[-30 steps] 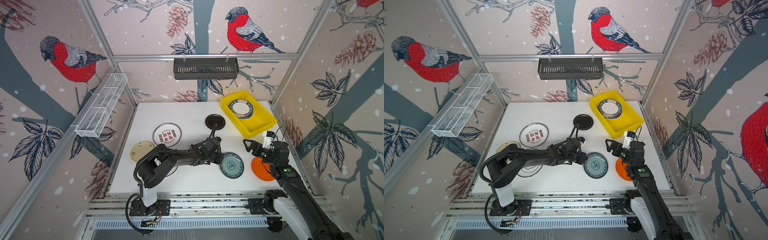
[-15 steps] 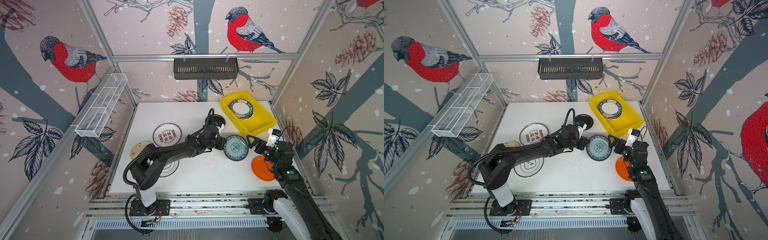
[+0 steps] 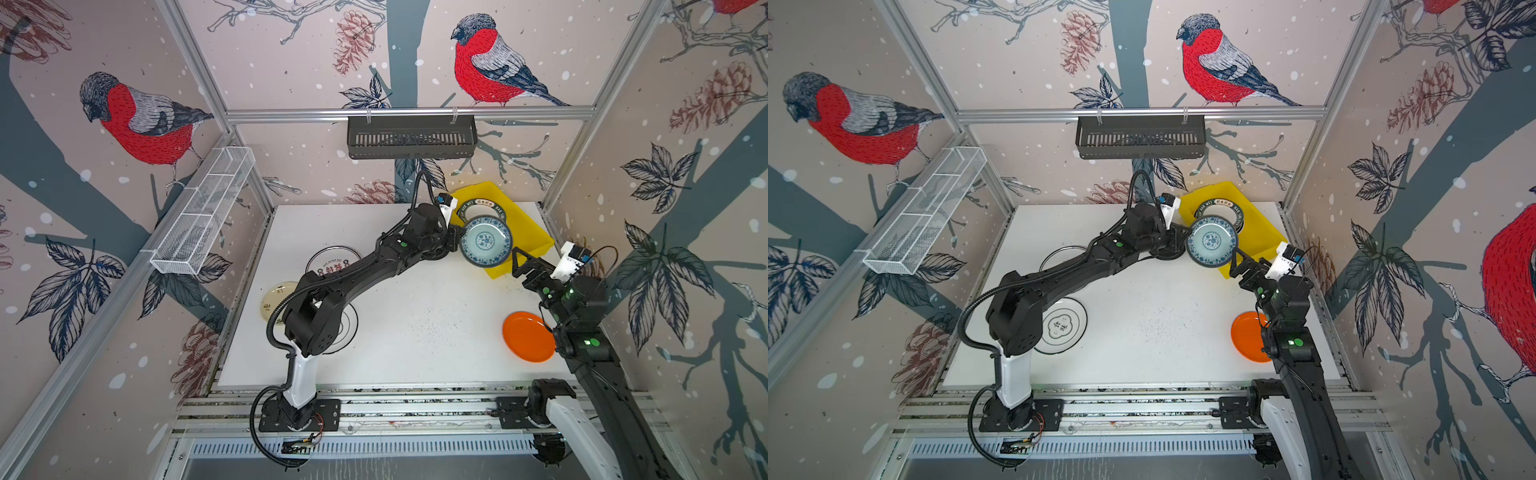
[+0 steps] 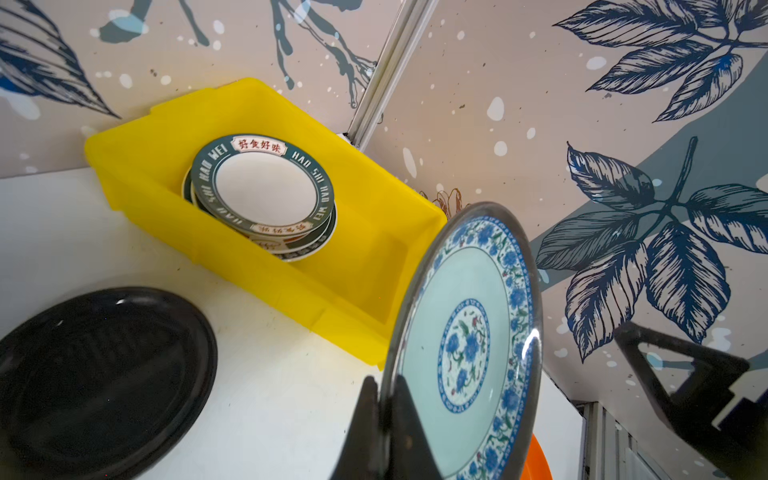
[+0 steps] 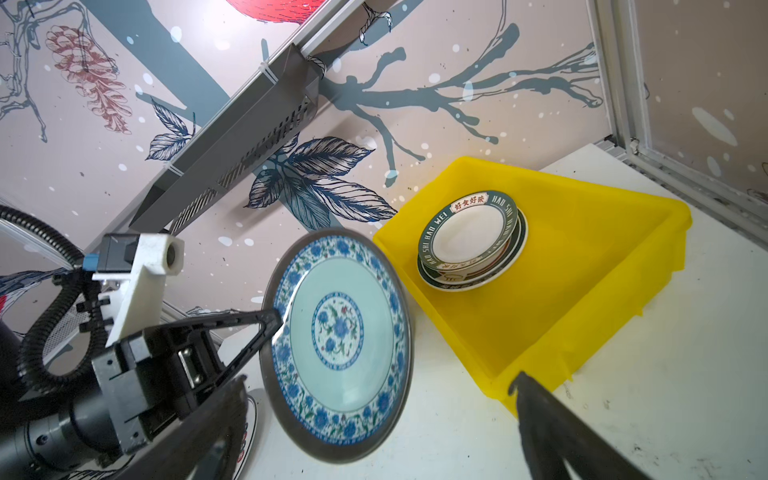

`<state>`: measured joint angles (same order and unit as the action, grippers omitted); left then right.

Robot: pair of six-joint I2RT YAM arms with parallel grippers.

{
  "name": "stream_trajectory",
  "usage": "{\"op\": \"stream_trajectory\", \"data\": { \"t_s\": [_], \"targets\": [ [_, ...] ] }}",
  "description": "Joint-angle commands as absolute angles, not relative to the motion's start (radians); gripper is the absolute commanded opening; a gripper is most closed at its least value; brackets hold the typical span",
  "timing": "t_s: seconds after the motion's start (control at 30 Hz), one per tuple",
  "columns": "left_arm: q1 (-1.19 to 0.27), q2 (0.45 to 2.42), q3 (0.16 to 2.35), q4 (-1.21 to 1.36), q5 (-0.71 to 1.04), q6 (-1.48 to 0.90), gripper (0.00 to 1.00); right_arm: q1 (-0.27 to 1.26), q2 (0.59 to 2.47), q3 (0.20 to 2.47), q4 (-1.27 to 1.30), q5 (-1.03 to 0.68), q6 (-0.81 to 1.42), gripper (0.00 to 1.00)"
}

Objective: Place the plates into the plastic bin on the countertop
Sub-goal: 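Lift the blue floral plate with the left gripper and carry it toward the bin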

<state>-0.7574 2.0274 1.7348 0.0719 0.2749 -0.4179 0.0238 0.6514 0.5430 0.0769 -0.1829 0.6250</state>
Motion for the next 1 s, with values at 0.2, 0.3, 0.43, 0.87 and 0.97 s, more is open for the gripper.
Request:
{"op": "stream_trajectory", "data": {
  "t_s": [0.2,0.3,0.43,0.87,0.97],
  "targets": [
    [-0.732,2.381,2.193,0.025,0.292,-0.453,0.0,0.009,0.629,0.526,0.088,-0.191,0.623,1.0],
    [-0.72,2.498,2.334,-0.011,0.324,-0.492,0.0,0.005,0.62,0.532,0.076,-0.189,0.613,1.0],
    [-0.718,2.533,2.326,0.035,0.351,-0.508,0.0,0.003,0.608,0.533,0.051,-0.186,0.598,1.0],
    [-0.715,2.512,2.192,0.146,0.393,-0.555,0.0,0.002,0.672,0.575,-0.056,-0.124,0.547,1.0],
    [-0.711,2.432,2.067,0.291,0.415,-0.596,0.0,0.0,0.726,0.624,-0.115,-0.106,0.512,1.0]
  ]
}}
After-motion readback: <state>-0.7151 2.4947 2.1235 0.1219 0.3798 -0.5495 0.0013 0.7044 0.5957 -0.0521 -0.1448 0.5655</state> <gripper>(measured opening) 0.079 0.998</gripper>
